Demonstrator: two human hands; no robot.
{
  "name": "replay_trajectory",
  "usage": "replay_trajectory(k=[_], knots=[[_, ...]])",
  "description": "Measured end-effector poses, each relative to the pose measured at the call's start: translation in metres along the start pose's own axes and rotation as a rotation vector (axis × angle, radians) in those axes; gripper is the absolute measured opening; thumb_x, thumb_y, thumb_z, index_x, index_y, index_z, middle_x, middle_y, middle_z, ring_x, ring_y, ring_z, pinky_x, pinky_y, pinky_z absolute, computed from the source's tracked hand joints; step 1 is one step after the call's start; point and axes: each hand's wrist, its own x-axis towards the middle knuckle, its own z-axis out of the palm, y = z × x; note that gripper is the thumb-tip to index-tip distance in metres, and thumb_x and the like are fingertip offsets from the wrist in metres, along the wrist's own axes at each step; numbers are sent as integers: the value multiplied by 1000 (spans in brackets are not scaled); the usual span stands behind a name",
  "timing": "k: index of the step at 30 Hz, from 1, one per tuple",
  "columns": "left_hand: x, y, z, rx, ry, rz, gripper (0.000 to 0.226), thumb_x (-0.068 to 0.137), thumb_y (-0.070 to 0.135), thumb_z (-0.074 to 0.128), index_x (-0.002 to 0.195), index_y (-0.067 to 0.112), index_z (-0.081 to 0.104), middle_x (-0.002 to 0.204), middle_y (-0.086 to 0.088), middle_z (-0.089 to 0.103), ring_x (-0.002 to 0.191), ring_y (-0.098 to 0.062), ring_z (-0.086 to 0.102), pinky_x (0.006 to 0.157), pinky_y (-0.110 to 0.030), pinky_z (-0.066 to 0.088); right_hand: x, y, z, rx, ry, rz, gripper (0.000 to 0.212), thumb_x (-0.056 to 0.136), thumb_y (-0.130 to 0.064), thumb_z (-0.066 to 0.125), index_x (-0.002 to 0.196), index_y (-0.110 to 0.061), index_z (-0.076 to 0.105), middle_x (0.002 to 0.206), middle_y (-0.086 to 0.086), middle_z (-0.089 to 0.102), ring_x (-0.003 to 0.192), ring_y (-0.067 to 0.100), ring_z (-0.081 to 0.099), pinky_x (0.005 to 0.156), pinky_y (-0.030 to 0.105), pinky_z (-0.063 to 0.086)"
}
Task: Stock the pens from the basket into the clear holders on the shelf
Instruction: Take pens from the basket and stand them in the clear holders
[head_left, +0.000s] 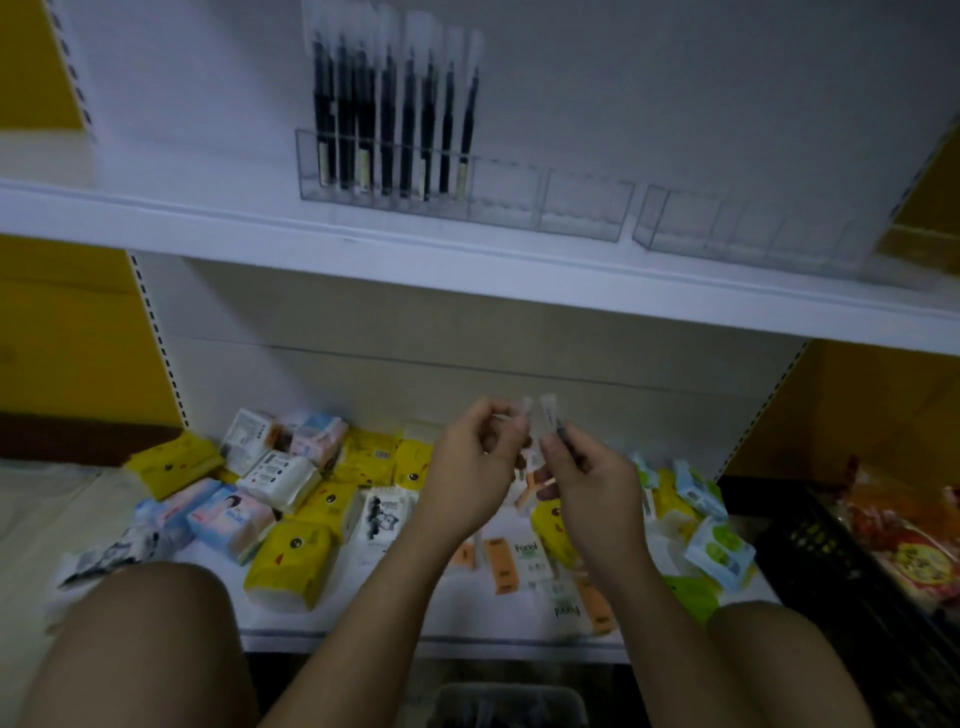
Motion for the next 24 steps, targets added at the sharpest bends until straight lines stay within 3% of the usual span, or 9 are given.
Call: replay_trajectory(k=[3,8,12,15,20,24], knots=[[8,25,-13,-107,-3,-23,12,95,22,57,94,11,61,80,-4,64,73,-14,67,69,-35,57,9,-20,1,113,17,-28,28,95,-18,58,105,-44,54,66,-3,69,64,7,65,58,20,52],[13,57,-36,-164,-27,49,6,93,10,60,97,11,64,74,-2,68,77,-18,70,67,-29,57,20,-54,6,99,-31,-126,13,96,-20,56,90,-28,64,79,-2,72,77,14,68,72,37,55],[19,94,-54,-86,-1,135,11,90,11,65,99,7,67,84,-11,73,81,-12,70,74,-25,56,28,-86,6,94,-55,-201,13,91,-22,63,86,-32,68,85,-12,71,85,7,64,76,24,52],[24,123,-67,-32,22,190,11,87,11,68,97,10,66,86,-11,73,81,-15,71,72,-24,55,36,-116,3,131,-73,-274,9,89,-17,67,94,-22,71,92,-3,71,85,8,64,75,20,51],[30,159,-86,15,10,258,28,90,12,65,117,19,60,93,-6,71,80,-16,73,73,-31,59,51,-153,6,190,-120,-360,35,89,-11,66,116,-32,60,90,-4,66,80,4,65,75,19,54],[44,178,-97,73,43,335,24,90,12,64,113,20,62,94,-6,70,81,-13,72,74,-31,60,69,-174,9,187,-124,-448,53,91,-11,62,126,-48,48,86,-4,63,80,8,64,76,19,55]])
